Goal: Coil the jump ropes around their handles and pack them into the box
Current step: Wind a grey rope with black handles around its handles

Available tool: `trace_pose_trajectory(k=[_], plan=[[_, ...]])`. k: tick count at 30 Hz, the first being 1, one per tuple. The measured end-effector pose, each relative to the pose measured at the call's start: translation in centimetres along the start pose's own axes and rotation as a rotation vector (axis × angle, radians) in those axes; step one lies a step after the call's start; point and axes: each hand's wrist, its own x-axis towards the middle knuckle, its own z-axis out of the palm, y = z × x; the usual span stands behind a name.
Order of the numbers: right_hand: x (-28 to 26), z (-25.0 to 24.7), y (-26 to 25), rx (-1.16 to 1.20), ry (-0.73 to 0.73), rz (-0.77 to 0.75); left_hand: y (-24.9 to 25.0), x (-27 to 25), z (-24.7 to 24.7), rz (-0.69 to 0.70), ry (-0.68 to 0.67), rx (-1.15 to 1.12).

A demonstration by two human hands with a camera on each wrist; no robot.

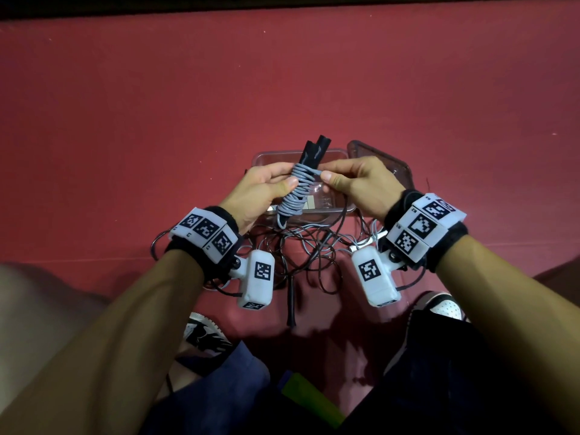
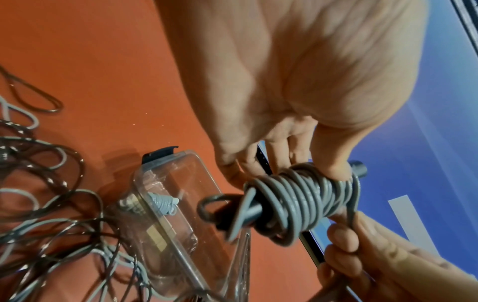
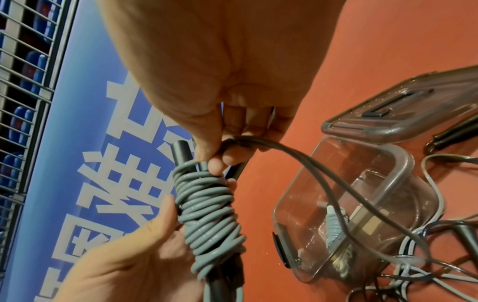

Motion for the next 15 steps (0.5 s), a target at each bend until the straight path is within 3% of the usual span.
trace_pose_trajectory(k=[7,15], plan=[[0.01,0.02,0.0,-0.037,0.06,-0.015,0.33,-0.42,0.6,0.016,-0.098,-0.026],[-0.03,0.15,-0.17,-0.096,0.031,-0.038,-0.25,-0.01,0.37,0.065,0.017,0.014]])
